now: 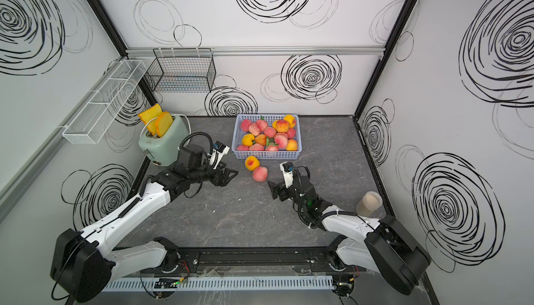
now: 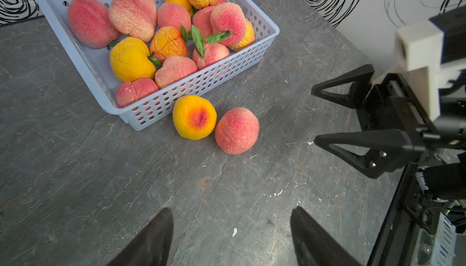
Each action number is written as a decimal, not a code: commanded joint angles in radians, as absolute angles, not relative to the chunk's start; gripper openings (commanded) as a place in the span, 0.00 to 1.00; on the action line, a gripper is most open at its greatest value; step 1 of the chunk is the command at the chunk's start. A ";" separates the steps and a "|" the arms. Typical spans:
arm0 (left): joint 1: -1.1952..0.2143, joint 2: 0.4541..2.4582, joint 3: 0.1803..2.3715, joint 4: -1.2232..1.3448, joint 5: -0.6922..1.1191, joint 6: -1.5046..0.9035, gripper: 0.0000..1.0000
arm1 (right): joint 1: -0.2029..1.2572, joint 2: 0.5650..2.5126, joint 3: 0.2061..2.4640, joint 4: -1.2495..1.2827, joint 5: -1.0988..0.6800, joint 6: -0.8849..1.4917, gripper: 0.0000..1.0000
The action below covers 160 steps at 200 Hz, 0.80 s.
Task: Put the peaches into the basket
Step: Pick up the peach from the center of the board.
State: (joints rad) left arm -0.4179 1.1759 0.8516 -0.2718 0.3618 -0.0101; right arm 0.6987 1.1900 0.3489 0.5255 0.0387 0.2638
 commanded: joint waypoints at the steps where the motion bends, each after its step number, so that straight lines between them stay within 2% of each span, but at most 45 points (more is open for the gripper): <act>1: -0.407 1.155 0.864 -0.281 0.372 0.018 0.78 | 0.680 1.220 0.407 0.418 -0.011 0.385 0.96; 59: -0.404 1.144 0.865 -0.282 0.374 0.001 0.78 | 0.668 1.329 0.449 0.410 -0.026 0.561 0.97; 160: -0.393 1.131 0.865 -0.285 0.374 -0.012 0.78 | 0.638 1.575 0.541 0.488 -0.095 0.655 0.97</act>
